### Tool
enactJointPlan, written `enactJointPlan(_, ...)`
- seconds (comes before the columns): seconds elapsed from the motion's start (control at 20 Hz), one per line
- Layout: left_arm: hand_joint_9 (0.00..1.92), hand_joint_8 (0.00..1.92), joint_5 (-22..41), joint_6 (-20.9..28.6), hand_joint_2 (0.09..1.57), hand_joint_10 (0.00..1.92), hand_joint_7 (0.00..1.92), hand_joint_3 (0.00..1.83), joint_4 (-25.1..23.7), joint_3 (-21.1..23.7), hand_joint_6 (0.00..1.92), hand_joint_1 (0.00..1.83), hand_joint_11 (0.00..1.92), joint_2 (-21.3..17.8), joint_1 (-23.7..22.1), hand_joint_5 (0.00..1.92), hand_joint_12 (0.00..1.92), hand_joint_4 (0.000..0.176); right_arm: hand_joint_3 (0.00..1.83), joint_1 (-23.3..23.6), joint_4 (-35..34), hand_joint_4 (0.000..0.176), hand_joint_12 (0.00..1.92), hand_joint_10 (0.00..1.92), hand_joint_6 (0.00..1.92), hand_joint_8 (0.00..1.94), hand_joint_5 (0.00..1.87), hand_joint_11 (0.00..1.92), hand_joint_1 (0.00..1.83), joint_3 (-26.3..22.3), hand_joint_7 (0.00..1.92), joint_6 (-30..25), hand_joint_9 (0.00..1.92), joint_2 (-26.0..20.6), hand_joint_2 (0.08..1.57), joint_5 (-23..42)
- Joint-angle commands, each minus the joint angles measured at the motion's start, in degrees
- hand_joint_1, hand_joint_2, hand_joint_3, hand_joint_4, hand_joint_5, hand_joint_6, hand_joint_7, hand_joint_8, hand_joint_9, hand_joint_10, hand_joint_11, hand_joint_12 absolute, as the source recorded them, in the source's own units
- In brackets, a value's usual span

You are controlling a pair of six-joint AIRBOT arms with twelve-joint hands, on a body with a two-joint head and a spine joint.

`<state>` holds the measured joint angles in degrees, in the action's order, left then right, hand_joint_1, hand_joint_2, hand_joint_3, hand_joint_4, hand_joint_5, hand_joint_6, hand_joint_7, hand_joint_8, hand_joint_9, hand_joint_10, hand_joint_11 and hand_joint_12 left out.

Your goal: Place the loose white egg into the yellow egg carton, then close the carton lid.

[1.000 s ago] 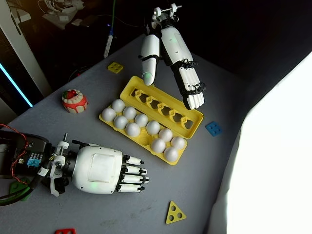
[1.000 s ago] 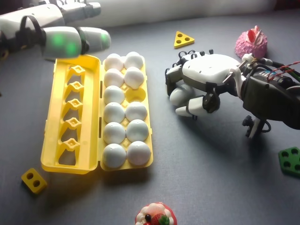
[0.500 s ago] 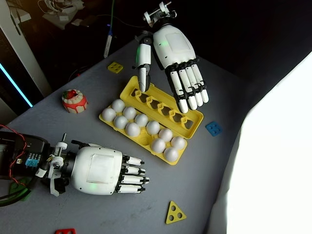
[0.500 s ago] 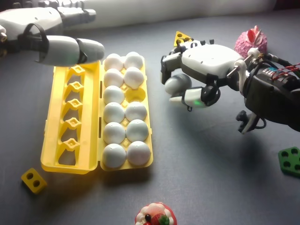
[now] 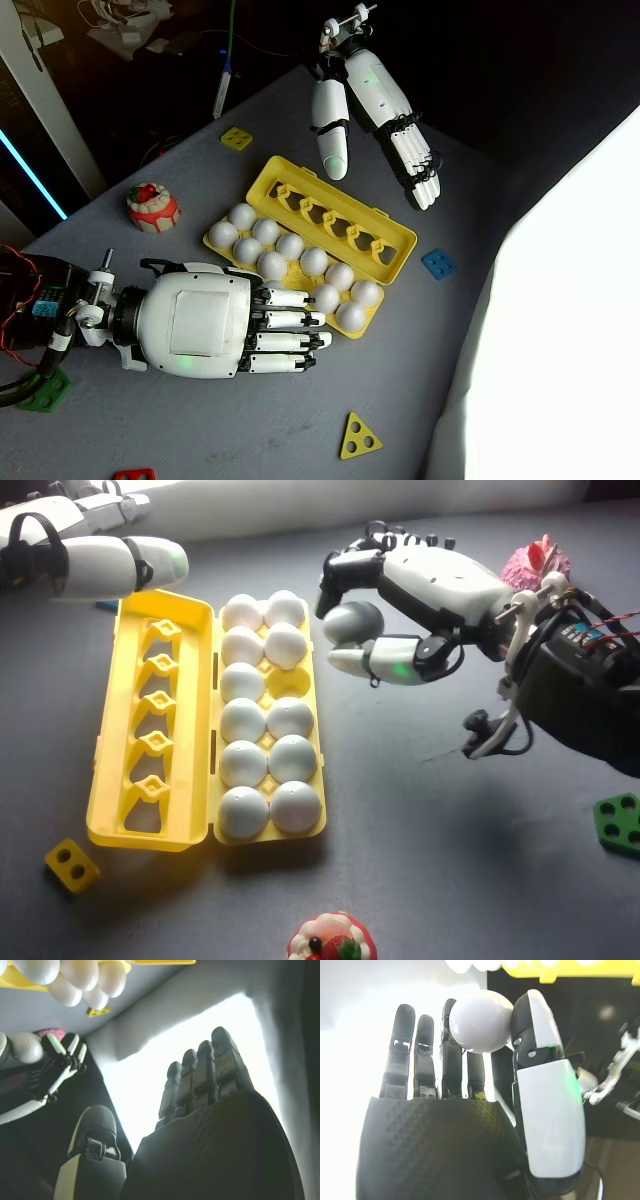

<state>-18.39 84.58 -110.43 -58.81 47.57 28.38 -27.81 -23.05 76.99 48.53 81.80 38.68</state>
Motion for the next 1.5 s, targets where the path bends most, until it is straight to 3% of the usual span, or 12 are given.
enactJointPlan(0.0, 0.0, 0.0, -1.23, -1.5, 1.3, 0.0, 0.03, 0.0, -2.35, -0.25, 0.0, 0.08, 0.0, -0.43, -0.58, 0.05, 0.07, 0.014, 0.0, 0.47, 1.36, 0.0, 1.18, 0.68, 1.2, 0.0, 0.84, 0.0, 1.12, -0.38, 0.54, -1.17, 0.0, 0.21, 1.19, 8.03)
enactJointPlan(0.15, 0.0, 0.0, 2.45, -7.32, 1.3, 0.0, 0.04, 0.0, -2.36, -0.39, 0.0, 0.08, 0.0, -0.43, -0.77, 0.07, 0.1, 0.019, 0.0, 1.37, 1.35, 0.0, 1.25, 0.7, 1.19, 0.0, 0.85, 0.0, 1.12, -0.36, 0.55, -3.37, 0.01, 1.46, 1.18, 8.65)
enactJointPlan(0.2, 0.0, 0.0, 2.85, -8.19, 1.3, 0.0, 0.03, 0.0, -2.36, -0.37, 0.0, 0.06, 0.0, -0.43, -0.83, 0.05, 0.05, 0.019, 0.0, 1.63, 1.35, 0.0, 1.28, 0.7, 1.18, 0.01, 0.86, 0.0, 1.12, -0.36, 0.56, -3.37, 0.02, 1.79, 1.18, 8.65)
enactJointPlan(0.3, 0.0, 0.0, 3.04, -9.28, 1.3, 0.0, 0.05, 0.0, -2.35, -0.37, 0.01, 0.09, 0.0, -0.43, -0.9, 0.08, 0.14, 0.015, 0.0, 2.31, 1.15, 0.0, 1.28, 0.7, 1.2, 0.0, 0.85, 0.0, 1.12, -0.22, 0.55, -3.91, 0.01, 2.76, 1.18, 8.54)
enactJointPlan(0.4, 0.0, 0.0, 3.04, -10.41, 1.31, 0.0, 0.01, 0.0, -2.36, -0.46, 0.0, 0.01, 0.0, -0.43, -0.95, 0.01, 0.01, 0.024, 0.0, 3.2, -0.1, 0.0, 1.25, 0.71, 1.2, 0.0, 0.85, 0.0, 1.11, 0.51, 0.55, -5.59, 0.01, 3.97, 1.19, 7.2)
enactJointPlan(0.75, 0.0, 0.0, 2.6, -11.05, 1.31, 0.0, 0.0, 0.0, -1.12, -2.08, 0.0, 0.05, 0.0, -0.38, -1.12, 0.01, 0.0, 0.022, 0.0, 5.66, -5.19, 0.0, 1.28, 0.72, 1.19, 0.0, 0.85, 0.0, 1.12, 3.99, 0.55, -8.85, 0.02, 7.08, 1.18, 3.94)
enactJointPlan(1.0, 0.0, 0.0, 2.64, -11.05, 1.31, 0.0, 0.0, 0.0, -0.09, -3.93, 0.0, 0.07, 0.0, -0.38, -1.49, 0.01, 0.0, 0.029, 0.0, 5.16, -5.35, 0.0, 1.3, 0.72, 1.19, 0.0, 0.85, 0.0, 1.12, 5.95, 0.54, -9.72, 0.0, 8.48, 1.18, 1.92)
enactJointPlan(1.1, 0.0, 0.01, 2.72, -11.05, 1.3, 0.0, 0.04, 0.0, 0.42, -5.06, 0.02, 0.06, 0.01, -0.38, -1.49, 0.04, 0.01, 0.022, 0.0, 4.48, -5.32, 0.0, 1.3, 0.72, 1.2, 0.0, 0.85, 0.0, 1.11, 6.98, 0.55, -9.7, 0.02, 9.21, 1.18, 1.13)
enactJointPlan(1.3, 0.0, 0.0, 3.58, -11.05, 1.29, 0.0, 0.0, 0.0, 0.83, -6.76, 0.0, 0.0, 0.0, -0.41, -1.48, 0.01, 0.0, 0.037, 0.0, 3.63, -3.57, 0.0, 1.35, 0.71, 1.24, 0.0, 0.83, 0.0, 1.11, 7.74, 0.55, -9.7, 0.01, 9.9, 1.2, 1.12)
enactJointPlan(1.45, 0.0, 0.0, 4.6, -11.05, 1.3, 0.0, 0.0, 0.0, 0.83, -7.65, 0.0, 0.0, 0.0, -0.43, -1.48, 0.02, 0.0, 0.033, 0.0, 3.5, -3.66, 0.0, 1.31, 0.72, 1.22, 0.0, 0.84, 0.0, 1.11, 8.13, 0.55, -9.7, 0.0, 10.53, 1.19, 0.82)
